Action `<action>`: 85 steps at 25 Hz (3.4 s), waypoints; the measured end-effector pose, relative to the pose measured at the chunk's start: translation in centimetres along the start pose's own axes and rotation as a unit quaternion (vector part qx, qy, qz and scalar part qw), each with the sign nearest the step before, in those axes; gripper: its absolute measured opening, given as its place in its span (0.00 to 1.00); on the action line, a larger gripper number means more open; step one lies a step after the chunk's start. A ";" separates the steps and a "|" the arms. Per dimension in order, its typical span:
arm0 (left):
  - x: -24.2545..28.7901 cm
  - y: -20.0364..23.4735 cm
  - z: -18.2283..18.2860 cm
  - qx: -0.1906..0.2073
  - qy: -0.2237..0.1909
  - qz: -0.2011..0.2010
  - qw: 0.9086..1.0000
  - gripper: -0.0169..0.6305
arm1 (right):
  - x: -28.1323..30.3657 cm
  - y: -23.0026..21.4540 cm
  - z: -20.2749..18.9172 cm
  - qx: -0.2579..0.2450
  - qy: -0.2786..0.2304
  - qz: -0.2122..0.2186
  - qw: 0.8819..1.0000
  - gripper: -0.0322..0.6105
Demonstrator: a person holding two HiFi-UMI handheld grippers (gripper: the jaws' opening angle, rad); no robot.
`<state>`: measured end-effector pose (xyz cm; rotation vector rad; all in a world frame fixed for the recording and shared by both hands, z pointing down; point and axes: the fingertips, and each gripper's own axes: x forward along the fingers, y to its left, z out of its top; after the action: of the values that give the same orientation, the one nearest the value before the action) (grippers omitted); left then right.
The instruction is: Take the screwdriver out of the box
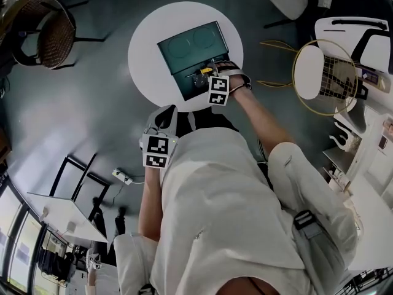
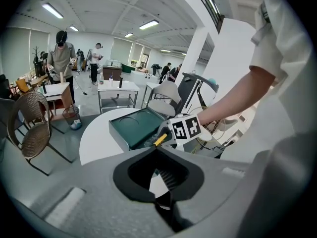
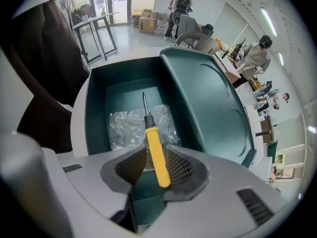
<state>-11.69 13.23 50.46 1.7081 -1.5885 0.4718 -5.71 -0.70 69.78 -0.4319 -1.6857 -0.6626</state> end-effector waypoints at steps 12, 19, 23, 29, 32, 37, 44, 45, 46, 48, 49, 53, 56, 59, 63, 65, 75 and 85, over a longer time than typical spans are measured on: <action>-0.6 0.5 -0.4 -0.008 0.000 0.011 1.000 0.04 | 1.1 0.2 -0.2 -0.019 0.019 0.008 1.000 0.20; -0.7 0.1 -0.6 -0.002 -0.001 0.012 1.000 0.04 | 1.0 0.4 -0.3 -0.012 0.019 -0.008 1.000 0.18; -1.2 0.2 -0.4 0.008 -0.001 0.016 1.000 0.04 | 0.4 0.5 -0.2 0.000 0.012 -0.014 1.000 0.18; -1.6 0.4 -0.4 0.016 -0.005 0.015 1.000 0.04 | -1.2 0.7 0.1 0.031 -0.006 -0.024 0.999 0.18; -1.5 0.5 0.2 0.022 -0.014 0.007 1.000 0.04 | -2.3 0.8 0.1 0.045 -0.016 -0.030 0.998 0.18; -0.3 0.3 0.3 0.020 -0.025 -0.019 0.999 0.04 | -5.7 0.7 -0.2 0.101 -0.034 -0.045 0.993 0.18; 1.0 0.7 2.2 0.049 -0.042 -0.065 0.996 0.04 | -10.8 -0.1 0.3 0.239 -0.063 -0.073 0.966 0.18; 1.2 0.8 2.4 0.054 -0.043 -0.072 0.995 0.04 | -11.5 -0.2 0.5 0.264 -0.072 -0.076 0.959 0.18; 1.4 0.9 2.6 0.059 -0.044 -0.080 0.994 0.04 | -12.1 -0.4 0.8 0.289 -0.081 -0.078 0.951 0.18; 1.6 1.2 2.9 0.069 -0.044 -0.096 0.992 0.04 | -13.3 -0.8 1.6 0.344 -0.103 -0.081 0.930 0.18; 1.6 1.5 3.0 0.073 -0.043 -0.105 0.991 0.04 | -13.9 -1.0 2.1 0.374 -0.117 -0.081 0.917 0.18; 2.4 1.9 2.5 0.081 -0.037 -0.138 0.986 0.04 | -15.9 -1.3 3.5 0.489 -0.192 -0.071 0.848 0.18; 3.4 1.1 2.4 0.086 -0.031 -0.150 0.984 0.04 | -17.0 -1.1 3.0 0.545 -0.235 -0.060 0.803 0.17; 3.2 0.2 3.2 0.074 -0.041 -0.158 0.984 0.04 | -18.3 -1.1 2.9 0.582 -0.280 -0.048 0.762 0.18; 1.5 -0.5 4.6 0.031 -0.068 -0.159 0.984 0.04 | -20.4 -1.2 3.1 0.609 -0.335 -0.031 0.718 0.18; 0.6 -0.7 5.4 0.016 -0.087 -0.152 0.984 0.04 | -21.5 -1.3 3.3 0.604 -0.358 -0.028 0.712 0.18; -0.7 -7.5 5.2 -0.113 -0.147 -0.110 0.977 0.04 | -28.5 1.3 -1.7 0.567 -0.468 -0.008 0.678 0.18; -3.5 -16.6 2.9 -0.138 -0.209 -0.031 0.968 0.04 | -32.7 8.2 -6.7 0.511 -0.539 0.038 0.668 0.18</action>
<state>3.03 12.81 41.62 1.7049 -1.7862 -0.1529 11.52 3.61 40.36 -0.0017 -2.7755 0.8904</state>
